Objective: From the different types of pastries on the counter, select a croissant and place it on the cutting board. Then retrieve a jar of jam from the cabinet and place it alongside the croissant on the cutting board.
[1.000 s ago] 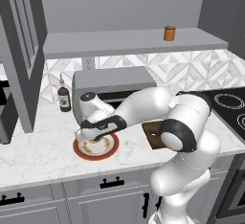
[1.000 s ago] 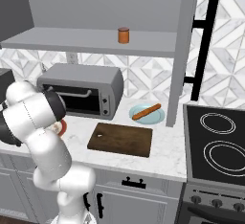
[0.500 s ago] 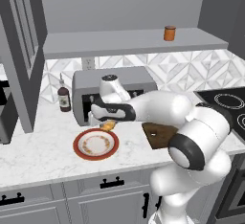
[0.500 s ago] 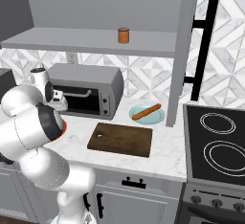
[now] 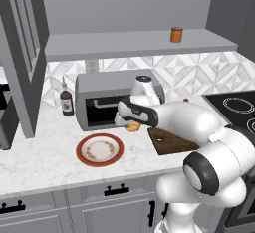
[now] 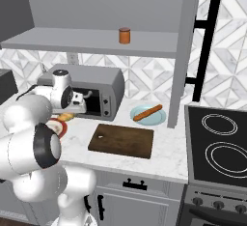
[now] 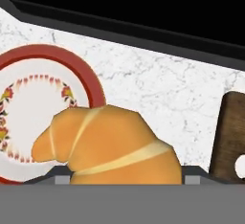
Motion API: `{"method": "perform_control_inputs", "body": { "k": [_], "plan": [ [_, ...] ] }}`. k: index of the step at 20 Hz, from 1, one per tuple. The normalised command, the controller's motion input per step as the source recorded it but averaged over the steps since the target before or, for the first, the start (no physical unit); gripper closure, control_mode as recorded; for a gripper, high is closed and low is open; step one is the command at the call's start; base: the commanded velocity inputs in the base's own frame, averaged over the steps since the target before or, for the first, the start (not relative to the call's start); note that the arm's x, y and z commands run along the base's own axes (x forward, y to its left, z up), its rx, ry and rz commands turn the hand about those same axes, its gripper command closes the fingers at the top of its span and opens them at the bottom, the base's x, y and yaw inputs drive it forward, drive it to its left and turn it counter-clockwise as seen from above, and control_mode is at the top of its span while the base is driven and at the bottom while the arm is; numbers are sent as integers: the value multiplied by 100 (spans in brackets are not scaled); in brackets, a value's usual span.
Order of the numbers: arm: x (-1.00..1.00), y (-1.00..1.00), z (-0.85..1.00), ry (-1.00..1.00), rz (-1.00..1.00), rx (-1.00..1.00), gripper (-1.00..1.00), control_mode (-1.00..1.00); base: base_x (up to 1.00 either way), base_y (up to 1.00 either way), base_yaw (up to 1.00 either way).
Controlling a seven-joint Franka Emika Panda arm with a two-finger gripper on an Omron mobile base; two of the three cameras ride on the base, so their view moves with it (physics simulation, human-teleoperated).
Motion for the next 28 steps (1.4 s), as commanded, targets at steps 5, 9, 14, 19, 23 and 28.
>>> {"method": "perform_control_inputs", "body": {
  "k": [5, 9, 14, 19, 23, 28],
  "plan": [
    [-2, -85, 5, -4, 7, 1, 100, -100, 0, 0, 0],
    [-9, -92, 0, 0, 3, 2, 100, -100, 0, 0, 0],
    [0, -94, 0, 0, 1, 2, 100, -100, 0, 0, 0],
    [12, -73, -24, 0, 1, 0, 100, -100, 0, 0, 0],
    [34, -27, -49, 0, 0, 0, 100, -100, 0, 0, 0],
    [38, -2, -32, 0, 0, 0, 100, -100, 0, 0, 0]
  ]
}}
